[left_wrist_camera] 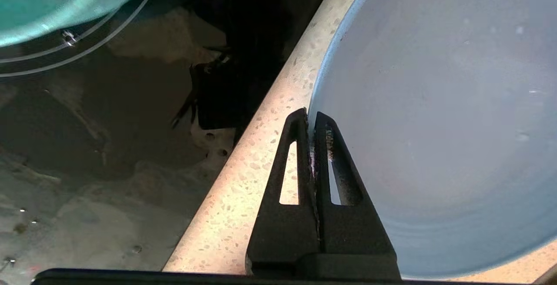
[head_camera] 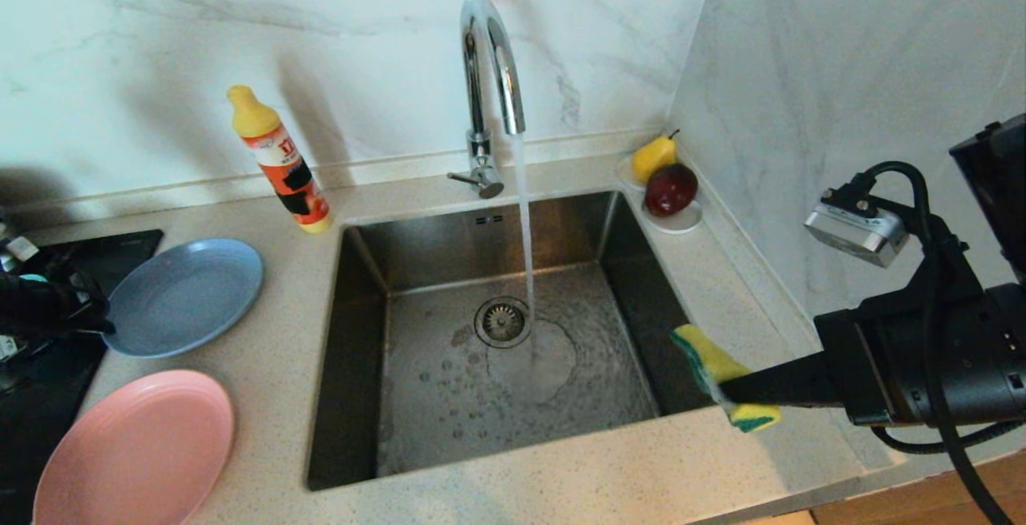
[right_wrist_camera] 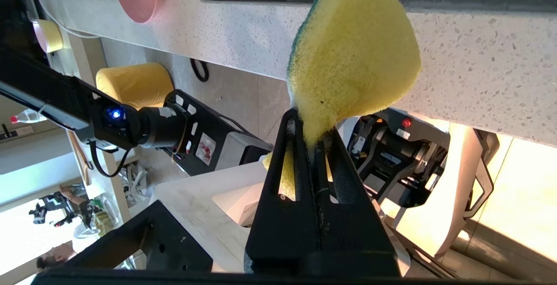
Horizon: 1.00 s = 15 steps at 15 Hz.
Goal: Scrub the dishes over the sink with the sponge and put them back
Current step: Wash the plate
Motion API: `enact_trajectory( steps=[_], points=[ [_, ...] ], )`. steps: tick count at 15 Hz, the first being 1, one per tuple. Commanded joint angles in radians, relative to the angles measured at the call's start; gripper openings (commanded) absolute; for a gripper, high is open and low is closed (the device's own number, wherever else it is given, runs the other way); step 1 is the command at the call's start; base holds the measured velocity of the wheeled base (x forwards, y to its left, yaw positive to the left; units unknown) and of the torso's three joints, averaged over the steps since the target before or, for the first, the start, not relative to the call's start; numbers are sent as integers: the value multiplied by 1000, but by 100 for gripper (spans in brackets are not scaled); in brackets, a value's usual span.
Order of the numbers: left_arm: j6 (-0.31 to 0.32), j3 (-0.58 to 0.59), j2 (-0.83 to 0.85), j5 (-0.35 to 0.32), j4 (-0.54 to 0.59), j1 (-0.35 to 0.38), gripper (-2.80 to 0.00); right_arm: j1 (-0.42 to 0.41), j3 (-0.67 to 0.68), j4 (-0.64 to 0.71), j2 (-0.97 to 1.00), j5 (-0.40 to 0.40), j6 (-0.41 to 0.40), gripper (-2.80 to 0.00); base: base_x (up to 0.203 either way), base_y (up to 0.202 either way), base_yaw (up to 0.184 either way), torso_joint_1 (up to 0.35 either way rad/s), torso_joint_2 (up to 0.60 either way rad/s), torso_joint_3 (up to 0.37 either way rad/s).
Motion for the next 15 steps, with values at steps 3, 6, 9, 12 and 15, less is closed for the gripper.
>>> enact_trajectory(
  steps=[3, 6, 9, 12, 15],
  points=[
    [4, -11, 36, 57, -2, 1, -280, 0, 8, 2, 1, 3, 3, -280, 0, 0, 0, 0, 0, 0],
    [6, -13, 36, 56, -3, 1, -280, 0, 8, 2, 14, 3, 3, -280, 0, 0, 0, 0, 0, 0],
    [-7, -20, 36, 54, 0, 1, -280, 3, 8, -12, 17, 3, 3, -280, 0, 0, 0, 0, 0, 0],
    [-14, -21, 36, 49, 0, 1, 0, 3, 10, -17, 18, 3, 3, -280, 0, 0, 0, 0, 0, 0],
    [-57, -22, 28, -6, -2, 1, 0, 3, 8, -19, 13, 2, 3, -280, 0, 0, 0, 0, 0, 0]
  ],
)
